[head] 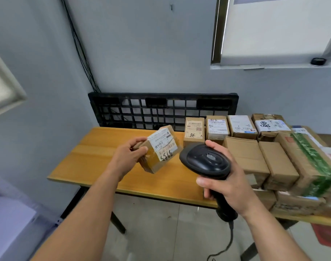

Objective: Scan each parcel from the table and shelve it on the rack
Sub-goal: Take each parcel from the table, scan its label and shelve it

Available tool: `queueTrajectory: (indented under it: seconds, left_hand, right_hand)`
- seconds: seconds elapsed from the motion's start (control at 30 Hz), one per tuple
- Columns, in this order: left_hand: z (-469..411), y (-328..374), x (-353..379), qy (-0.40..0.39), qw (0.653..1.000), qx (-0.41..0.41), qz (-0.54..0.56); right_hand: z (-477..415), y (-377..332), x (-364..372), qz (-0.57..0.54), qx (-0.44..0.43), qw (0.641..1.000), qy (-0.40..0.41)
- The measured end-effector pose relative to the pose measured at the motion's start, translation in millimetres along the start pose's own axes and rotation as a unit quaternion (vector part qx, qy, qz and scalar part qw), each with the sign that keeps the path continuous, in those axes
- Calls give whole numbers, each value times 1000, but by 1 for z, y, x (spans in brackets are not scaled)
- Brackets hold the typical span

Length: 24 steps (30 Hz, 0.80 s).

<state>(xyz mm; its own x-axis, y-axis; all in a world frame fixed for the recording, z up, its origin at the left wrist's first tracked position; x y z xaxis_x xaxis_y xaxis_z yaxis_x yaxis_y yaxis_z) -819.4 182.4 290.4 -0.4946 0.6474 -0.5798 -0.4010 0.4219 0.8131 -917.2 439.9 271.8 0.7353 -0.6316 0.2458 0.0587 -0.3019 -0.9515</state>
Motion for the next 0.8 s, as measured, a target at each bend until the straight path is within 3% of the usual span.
queueTrajectory:
  seconds: [0.8]
  left_hand:
    - [7, -18, -38, -3, 999, 40, 28]
  right_hand:
    - [11, 3, 39, 10, 25, 1000, 4]
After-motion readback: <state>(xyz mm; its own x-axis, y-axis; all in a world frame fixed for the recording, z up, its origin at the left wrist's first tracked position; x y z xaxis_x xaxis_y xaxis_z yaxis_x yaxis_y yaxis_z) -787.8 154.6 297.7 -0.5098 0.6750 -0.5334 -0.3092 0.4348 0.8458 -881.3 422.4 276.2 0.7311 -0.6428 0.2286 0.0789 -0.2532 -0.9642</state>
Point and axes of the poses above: each hand's wrist, its own z-axis away from the middle knuckle, its own x-axis out of the palm, y = z × x, the point moved 1 cm from there along -z, towards the middle knuckle, and after that the axes turned 15 degrees about -z, right-handed, at the moved point
